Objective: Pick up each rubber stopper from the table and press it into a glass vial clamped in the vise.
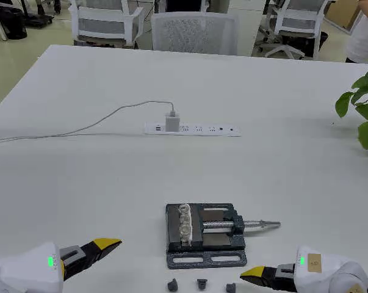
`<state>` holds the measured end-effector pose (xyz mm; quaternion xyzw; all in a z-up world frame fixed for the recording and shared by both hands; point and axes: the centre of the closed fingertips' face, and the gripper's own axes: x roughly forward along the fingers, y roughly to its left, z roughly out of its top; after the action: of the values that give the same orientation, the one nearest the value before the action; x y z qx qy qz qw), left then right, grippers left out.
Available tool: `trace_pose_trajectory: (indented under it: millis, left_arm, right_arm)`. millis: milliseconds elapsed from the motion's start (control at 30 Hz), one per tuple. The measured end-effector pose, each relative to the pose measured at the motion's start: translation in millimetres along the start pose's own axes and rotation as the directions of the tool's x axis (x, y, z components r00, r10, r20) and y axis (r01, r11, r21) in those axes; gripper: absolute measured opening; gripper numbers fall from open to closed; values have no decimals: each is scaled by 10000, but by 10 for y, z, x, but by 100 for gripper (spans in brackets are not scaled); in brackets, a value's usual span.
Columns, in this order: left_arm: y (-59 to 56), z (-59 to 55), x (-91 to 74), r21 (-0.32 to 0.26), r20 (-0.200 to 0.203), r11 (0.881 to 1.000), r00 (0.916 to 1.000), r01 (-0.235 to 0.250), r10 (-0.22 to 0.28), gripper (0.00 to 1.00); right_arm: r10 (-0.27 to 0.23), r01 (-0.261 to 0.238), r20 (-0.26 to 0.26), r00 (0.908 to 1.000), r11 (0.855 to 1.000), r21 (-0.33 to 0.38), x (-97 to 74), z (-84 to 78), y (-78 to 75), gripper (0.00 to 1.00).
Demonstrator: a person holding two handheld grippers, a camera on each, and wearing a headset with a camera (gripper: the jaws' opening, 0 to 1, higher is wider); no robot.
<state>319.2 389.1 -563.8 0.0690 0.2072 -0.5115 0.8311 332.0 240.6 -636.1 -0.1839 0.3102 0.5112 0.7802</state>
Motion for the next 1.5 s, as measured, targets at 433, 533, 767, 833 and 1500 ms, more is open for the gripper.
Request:
trace_pose_trajectory:
  millis: [433,533,767,833,1500]
  left_arm:
    - [-1,-3,-1,-119,-20,9999,10000,-6,6,87]
    - [3,-5,0,-137,-13,9999,10000,-12,12,87]
    - [-2,0,9,-193,13,9998,10000,13,-13,86]
    - [0,-1,12,-190,9,9998,10000,10,-10,85]
    - [-2,53,57,-168,105,9997,9998,171,-169,79]
  right_arm:
    - [238,-241,-153,9996,9995,-208,72,-33,11,14]
    - [255,-260,-170,9995,9993,-250,76,-37,8,13]
    - [299,-304,-184,9994,9991,-309,91,-50,-1,10]
    - [329,-335,-190,9993,9989,-316,92,-55,4,9]
    - [394,-398,-160,9991,9987,-306,61,-18,3,6]
